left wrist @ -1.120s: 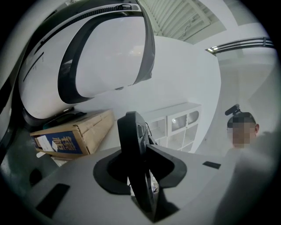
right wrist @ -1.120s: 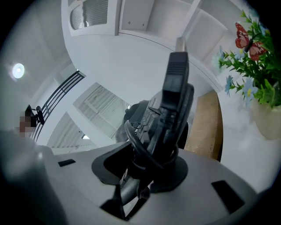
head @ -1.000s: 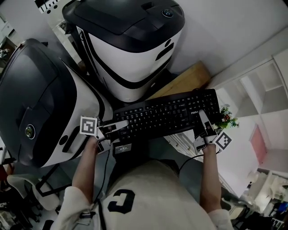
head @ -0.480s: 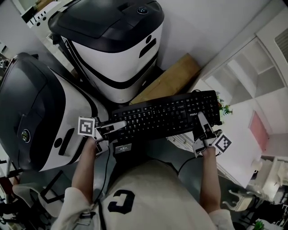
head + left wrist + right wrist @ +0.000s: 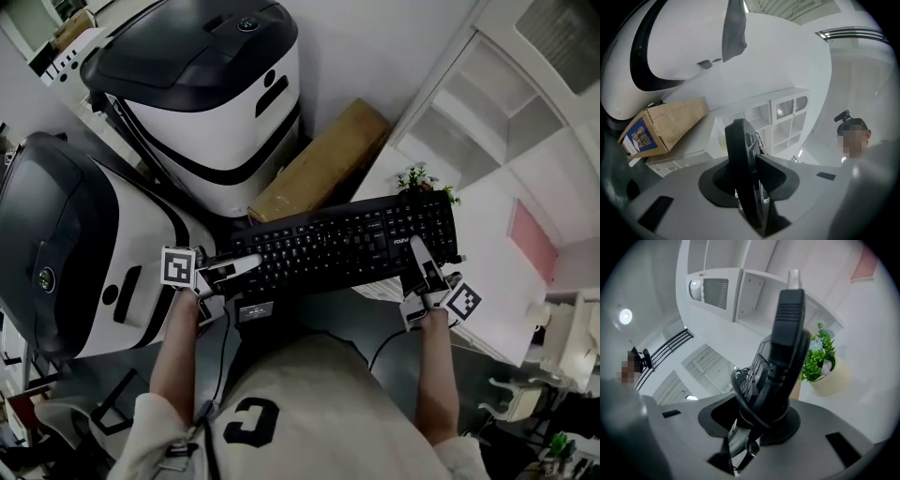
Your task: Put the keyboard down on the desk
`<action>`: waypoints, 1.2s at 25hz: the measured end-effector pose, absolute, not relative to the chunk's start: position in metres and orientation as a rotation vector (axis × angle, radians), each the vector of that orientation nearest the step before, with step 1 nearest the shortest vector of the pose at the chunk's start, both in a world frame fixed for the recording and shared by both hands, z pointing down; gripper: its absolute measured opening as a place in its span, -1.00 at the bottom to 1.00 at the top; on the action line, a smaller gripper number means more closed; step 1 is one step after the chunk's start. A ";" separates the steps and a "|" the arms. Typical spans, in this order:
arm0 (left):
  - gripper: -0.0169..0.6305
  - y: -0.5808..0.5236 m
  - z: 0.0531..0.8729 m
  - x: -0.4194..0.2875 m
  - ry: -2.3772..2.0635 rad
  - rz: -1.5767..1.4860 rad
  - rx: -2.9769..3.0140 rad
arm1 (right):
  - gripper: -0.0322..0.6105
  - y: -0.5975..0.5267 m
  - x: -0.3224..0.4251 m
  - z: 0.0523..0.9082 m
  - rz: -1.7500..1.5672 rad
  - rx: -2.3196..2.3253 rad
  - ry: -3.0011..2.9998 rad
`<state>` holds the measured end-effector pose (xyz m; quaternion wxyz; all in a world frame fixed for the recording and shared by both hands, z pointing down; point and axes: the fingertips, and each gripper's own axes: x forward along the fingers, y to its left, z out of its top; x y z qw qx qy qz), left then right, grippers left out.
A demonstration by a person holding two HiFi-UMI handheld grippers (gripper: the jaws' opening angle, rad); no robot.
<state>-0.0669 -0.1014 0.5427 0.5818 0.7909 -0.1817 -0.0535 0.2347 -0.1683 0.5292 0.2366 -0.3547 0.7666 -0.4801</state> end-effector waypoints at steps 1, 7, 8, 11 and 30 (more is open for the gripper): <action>-0.62 -0.100 0.544 -0.065 -0.425 -0.117 1.845 | -0.49 -0.166 0.237 0.530 -1.316 -0.973 2.095; -0.61 -0.090 0.538 -0.038 -0.397 -0.069 1.848 | -0.49 -0.140 0.266 0.531 -1.300 -1.019 2.055; -0.61 -0.091 0.538 -0.036 -0.396 -0.065 1.838 | -0.49 -0.140 0.268 0.531 -1.307 -1.021 2.048; -0.61 -0.085 0.540 -0.028 -0.409 -0.048 1.796 | -0.49 -0.134 0.275 0.536 -1.351 -1.022 2.037; -0.59 -0.064 0.529 -0.073 -0.602 -0.302 1.701 | -0.49 -0.189 0.206 0.499 -1.464 -0.868 2.295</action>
